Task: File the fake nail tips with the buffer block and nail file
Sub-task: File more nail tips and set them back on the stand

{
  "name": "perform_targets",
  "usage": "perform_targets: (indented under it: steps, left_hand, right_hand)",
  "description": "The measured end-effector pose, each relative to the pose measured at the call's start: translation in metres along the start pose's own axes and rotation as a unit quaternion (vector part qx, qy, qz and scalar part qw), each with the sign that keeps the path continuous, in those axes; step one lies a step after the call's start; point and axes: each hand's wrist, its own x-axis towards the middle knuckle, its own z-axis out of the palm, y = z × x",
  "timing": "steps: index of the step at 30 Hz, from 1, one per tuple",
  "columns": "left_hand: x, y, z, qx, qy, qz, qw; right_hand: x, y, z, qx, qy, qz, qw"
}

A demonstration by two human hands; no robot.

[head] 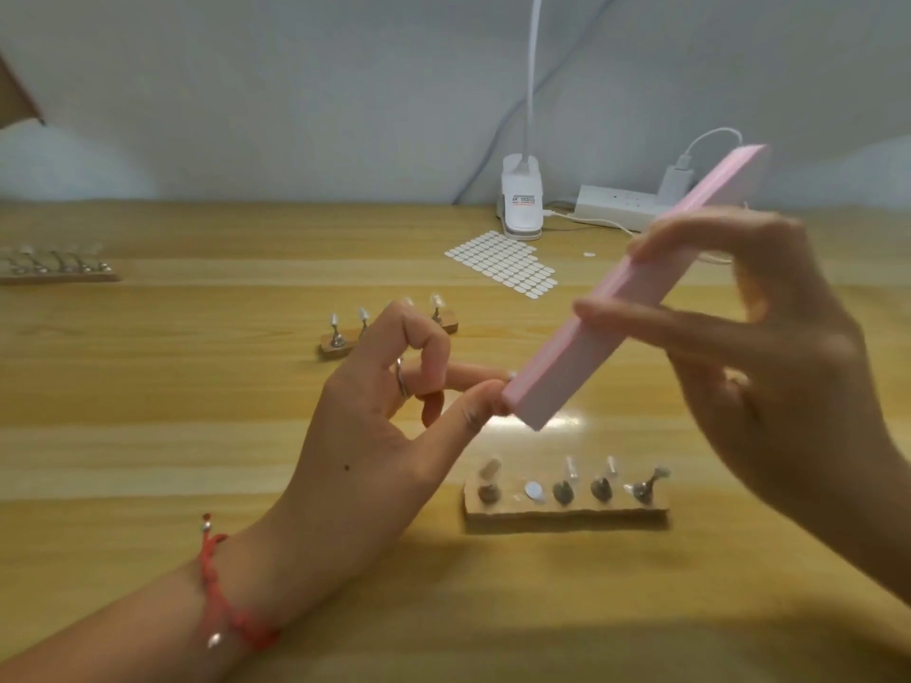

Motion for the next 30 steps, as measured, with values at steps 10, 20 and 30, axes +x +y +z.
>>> perform_targets:
  steps: [10, 20, 30]
  left_hand:
    - [0.001, 0.0, -0.002, -0.009, -0.005, -0.015, 1.0]
    - [0.0, -0.002, -0.004, 0.043, 0.005, 0.004, 0.999]
    - [0.003, -0.001, -0.004, 0.011, 0.003, -0.017, 1.0]
  right_hand:
    - [-0.005, -0.008, -0.004, 0.007, -0.006, 0.038, 0.999]
    - [-0.01, -0.025, 0.006, 0.021, -0.017, 0.046, 0.999]
    - [-0.016, -0.039, 0.014, 0.041, -0.065, -0.026, 0.997]
